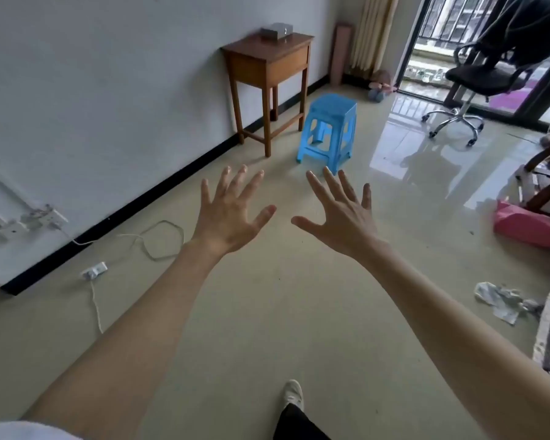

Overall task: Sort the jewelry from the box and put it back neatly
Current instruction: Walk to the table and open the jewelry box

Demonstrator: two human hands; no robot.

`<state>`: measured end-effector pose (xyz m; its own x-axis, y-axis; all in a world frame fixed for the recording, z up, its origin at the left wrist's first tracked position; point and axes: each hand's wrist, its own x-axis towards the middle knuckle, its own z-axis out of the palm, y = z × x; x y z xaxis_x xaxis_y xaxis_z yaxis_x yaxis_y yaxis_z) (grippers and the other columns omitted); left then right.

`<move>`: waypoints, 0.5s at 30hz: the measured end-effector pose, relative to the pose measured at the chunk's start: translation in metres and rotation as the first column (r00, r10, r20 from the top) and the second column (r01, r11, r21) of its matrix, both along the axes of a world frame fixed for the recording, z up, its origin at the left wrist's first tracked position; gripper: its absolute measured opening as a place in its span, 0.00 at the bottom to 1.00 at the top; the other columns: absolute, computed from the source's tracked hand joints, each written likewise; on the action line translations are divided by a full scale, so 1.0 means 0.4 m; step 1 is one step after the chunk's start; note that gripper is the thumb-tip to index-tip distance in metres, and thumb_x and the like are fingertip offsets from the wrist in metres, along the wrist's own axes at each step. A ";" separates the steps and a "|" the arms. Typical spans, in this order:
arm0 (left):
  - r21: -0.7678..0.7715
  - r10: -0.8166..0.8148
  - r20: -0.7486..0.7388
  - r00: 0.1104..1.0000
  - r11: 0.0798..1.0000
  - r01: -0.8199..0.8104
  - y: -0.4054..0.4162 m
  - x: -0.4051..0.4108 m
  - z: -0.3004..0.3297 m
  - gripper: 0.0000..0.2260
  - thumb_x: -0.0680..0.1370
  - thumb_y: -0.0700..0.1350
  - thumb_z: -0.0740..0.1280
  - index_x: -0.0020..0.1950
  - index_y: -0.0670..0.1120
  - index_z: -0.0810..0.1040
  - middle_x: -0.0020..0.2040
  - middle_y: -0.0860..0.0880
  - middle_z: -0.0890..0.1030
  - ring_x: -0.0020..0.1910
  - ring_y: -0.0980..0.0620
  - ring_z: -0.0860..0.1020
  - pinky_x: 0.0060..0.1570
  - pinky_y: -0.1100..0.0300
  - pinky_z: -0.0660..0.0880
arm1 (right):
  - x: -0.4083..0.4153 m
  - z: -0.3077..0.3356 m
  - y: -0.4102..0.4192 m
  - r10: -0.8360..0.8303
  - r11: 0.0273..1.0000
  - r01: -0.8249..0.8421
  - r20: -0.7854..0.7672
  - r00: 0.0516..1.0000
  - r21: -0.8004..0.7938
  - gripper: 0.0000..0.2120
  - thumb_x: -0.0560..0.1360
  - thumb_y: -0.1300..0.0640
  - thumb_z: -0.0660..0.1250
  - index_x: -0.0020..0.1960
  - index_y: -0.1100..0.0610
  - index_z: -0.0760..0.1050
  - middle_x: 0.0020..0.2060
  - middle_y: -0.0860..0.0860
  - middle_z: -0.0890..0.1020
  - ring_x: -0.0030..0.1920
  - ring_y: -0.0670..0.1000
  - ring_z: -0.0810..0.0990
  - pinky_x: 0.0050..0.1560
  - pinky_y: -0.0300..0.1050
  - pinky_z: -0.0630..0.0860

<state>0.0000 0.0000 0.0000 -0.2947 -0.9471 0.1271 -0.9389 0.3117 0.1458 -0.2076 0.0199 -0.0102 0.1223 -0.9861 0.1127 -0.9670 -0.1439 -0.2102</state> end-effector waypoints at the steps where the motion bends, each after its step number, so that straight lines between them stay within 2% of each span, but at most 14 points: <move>1: 0.005 0.004 0.013 1.000 1.000 -0.004 -0.035 -0.011 -0.003 0.30 0.77 0.65 0.48 0.76 0.56 0.45 0.78 0.50 0.47 0.76 0.48 0.42 0.71 0.42 0.39 | -0.010 0.002 -0.039 0.005 1.000 -0.005 -0.002 1.000 -0.004 0.41 0.70 0.28 0.52 0.75 0.42 0.40 0.77 0.50 0.44 0.76 0.54 0.40 0.71 0.65 0.37; 15: 0.052 0.029 0.056 0.998 0.998 -0.032 -0.634 -0.084 -0.065 0.31 0.76 0.66 0.46 0.76 0.56 0.44 0.78 0.50 0.47 0.76 0.48 0.42 0.71 0.41 0.39 | -0.094 -0.040 -0.646 0.019 1.000 -0.019 -0.012 1.000 0.024 0.40 0.71 0.30 0.54 0.75 0.43 0.41 0.77 0.50 0.45 0.76 0.54 0.40 0.72 0.65 0.37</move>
<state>-0.0335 -0.2537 -0.0261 -0.2706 -0.9608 0.0609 -0.9550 0.2759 0.1087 -0.2450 -0.2384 -0.0260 0.1425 -0.9859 0.0875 -0.9667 -0.1576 -0.2018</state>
